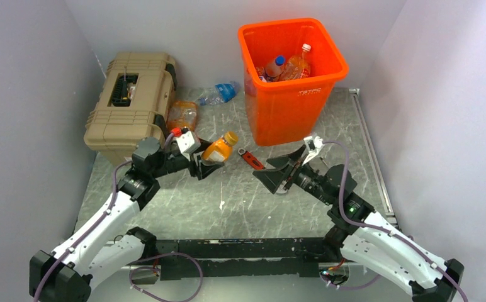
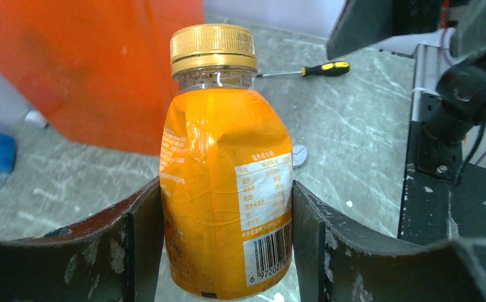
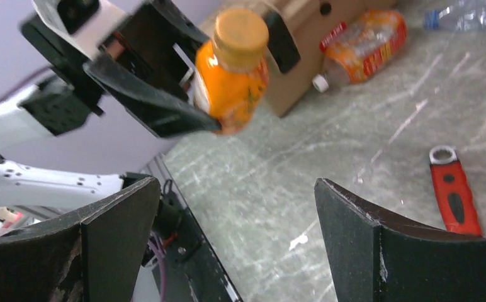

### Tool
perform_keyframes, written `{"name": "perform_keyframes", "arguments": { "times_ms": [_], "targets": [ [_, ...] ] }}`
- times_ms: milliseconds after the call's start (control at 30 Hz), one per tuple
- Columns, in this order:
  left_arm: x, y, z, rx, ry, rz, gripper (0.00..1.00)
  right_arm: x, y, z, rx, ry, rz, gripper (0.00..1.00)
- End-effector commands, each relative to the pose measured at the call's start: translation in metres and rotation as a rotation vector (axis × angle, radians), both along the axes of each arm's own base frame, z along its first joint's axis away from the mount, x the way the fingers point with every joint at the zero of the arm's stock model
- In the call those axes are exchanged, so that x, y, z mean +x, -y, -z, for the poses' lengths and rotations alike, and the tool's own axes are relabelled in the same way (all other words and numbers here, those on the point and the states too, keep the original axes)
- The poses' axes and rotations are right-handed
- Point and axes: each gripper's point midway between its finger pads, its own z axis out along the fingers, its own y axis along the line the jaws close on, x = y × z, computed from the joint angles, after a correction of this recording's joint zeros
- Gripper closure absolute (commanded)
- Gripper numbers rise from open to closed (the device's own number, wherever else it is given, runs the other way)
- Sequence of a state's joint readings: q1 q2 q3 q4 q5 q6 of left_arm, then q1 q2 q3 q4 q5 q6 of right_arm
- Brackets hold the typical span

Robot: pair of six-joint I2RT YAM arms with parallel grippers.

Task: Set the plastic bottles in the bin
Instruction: Pick up the plastic bottle at the center of the board, then place the plastic bottle in the trash bin.

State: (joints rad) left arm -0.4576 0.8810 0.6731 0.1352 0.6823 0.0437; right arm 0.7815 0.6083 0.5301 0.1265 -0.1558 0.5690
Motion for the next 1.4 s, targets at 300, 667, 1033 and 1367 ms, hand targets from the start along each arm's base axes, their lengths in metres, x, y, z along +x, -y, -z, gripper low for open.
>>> {"name": "perform_keyframes", "arguments": {
  "times_ms": [300,667,1033,1367],
  "targets": [
    [-0.043,0.028,-0.044,-0.077,0.199,0.21,0.65,0.002,-0.026,-0.107,0.264,0.124,-0.096,0.04],
    [-0.048,0.03,-0.044,-0.068,0.216,0.22,0.65,0.027,-0.054,-0.102,0.225,0.048,-0.103,0.13],
    [-0.047,0.028,-0.046,-0.067,0.233,0.202,0.65,0.029,-0.07,-0.087,0.192,-0.002,-0.141,0.23],
    [-0.047,0.027,-0.045,-0.052,0.239,0.189,0.64,0.023,-0.081,-0.083,0.177,-0.012,-0.201,0.89]
  ]
}}
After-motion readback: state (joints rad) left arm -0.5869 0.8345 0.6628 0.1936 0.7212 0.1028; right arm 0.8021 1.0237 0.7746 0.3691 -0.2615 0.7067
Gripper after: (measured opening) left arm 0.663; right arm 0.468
